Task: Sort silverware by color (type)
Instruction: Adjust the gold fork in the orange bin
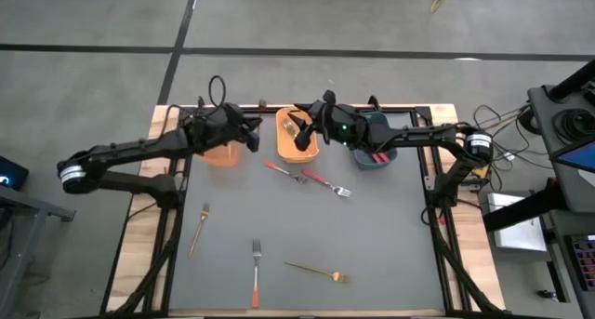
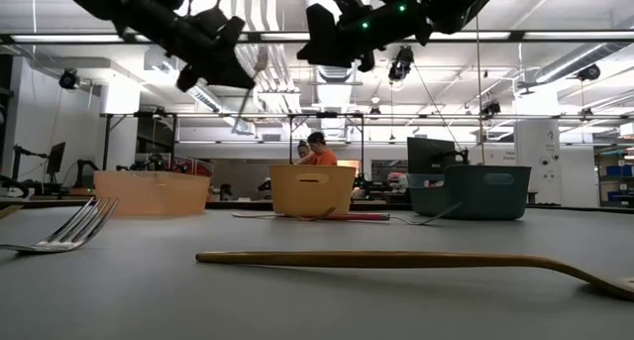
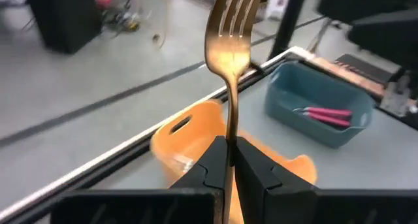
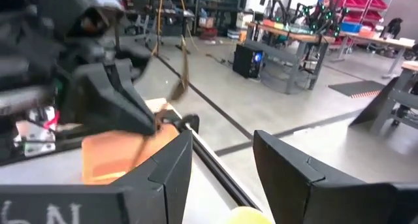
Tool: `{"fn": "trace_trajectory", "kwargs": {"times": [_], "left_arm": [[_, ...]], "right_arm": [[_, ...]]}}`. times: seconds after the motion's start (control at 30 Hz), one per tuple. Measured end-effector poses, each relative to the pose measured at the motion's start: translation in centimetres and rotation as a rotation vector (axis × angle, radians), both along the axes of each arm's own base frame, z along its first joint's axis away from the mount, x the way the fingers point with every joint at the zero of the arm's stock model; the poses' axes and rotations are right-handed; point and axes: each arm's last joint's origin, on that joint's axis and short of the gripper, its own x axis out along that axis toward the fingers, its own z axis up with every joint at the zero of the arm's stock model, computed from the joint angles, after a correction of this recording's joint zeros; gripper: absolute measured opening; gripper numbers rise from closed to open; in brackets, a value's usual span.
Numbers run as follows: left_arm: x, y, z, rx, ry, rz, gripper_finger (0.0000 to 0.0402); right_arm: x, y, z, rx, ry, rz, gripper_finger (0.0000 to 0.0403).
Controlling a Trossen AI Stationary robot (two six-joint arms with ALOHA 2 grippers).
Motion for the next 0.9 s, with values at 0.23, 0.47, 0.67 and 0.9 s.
{"fn": "trace_trajectory", "kwargs": {"times": [0.23,0.47,0.67,0.9], "left_arm": [[-3.3,1.2,2.4,-0.182,0.226,0.138,0.0],[-4.6,2.8,3.5,-0.382,0.334,0.115,0.0],[-5.3,4.7,2.1,-0.672,0.263,0.03,0.0],[-5.9,6.5,-1.5,-0.934,0.43,0.119,0.0]], "right_arm": [[-1.3,-1.2,0.0,0.029,0.103,-0.041,0.0155],[-3.8,-1.8,-0.1,0.07,0.321,-0.07,0.0155],[-5.4,-1.5,-0.7,0.085,0.514,-0.059,0.0149],[-6.2,-1.3,-2.5,0.092,0.693,-0.031,0.0136]]}}
